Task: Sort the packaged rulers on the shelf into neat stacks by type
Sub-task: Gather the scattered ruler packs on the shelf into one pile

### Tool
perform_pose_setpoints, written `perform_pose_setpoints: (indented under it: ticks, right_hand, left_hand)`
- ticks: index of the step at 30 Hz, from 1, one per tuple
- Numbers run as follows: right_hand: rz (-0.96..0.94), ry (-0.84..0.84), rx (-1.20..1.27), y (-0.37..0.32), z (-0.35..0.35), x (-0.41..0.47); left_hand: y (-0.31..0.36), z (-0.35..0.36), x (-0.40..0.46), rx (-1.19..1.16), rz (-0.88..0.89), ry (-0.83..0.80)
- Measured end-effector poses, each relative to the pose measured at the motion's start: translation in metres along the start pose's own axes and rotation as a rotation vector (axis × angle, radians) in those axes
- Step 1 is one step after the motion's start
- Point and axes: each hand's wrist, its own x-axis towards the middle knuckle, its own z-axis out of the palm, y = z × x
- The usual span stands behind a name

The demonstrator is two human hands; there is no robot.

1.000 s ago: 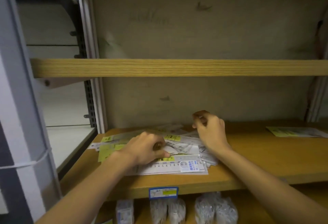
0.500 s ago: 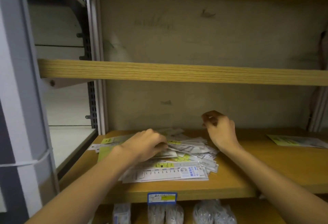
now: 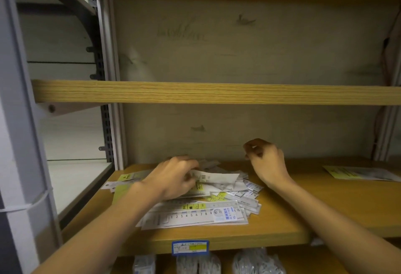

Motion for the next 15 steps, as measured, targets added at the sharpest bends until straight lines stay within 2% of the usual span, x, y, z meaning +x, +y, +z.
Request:
perform_pose_setpoints:
  ticks: [5,9,12,15]
  right_hand:
    - [0.027,-0.048,0.034,0.001,0.001,-0.001]
    - [0.125,-0.109,0.058,-0.008,0.001,-0.004]
    - [0.302,-0.210,0.161,-0.019,0.000,-0.005]
    - [0.557,-0.394,0.323,-0.035,-0.006,-0.004]
  left_hand:
    - [-0.001,-0.004,0.000,0.087,-0.042,0.069]
    - [0.003,-0.006,0.001,0.130,-0.101,0.126]
    - [0.008,-0.006,0.004,0.171,-0.134,0.185]
    - [0.014,-0.010,0.006,0.207,-0.132,0.273]
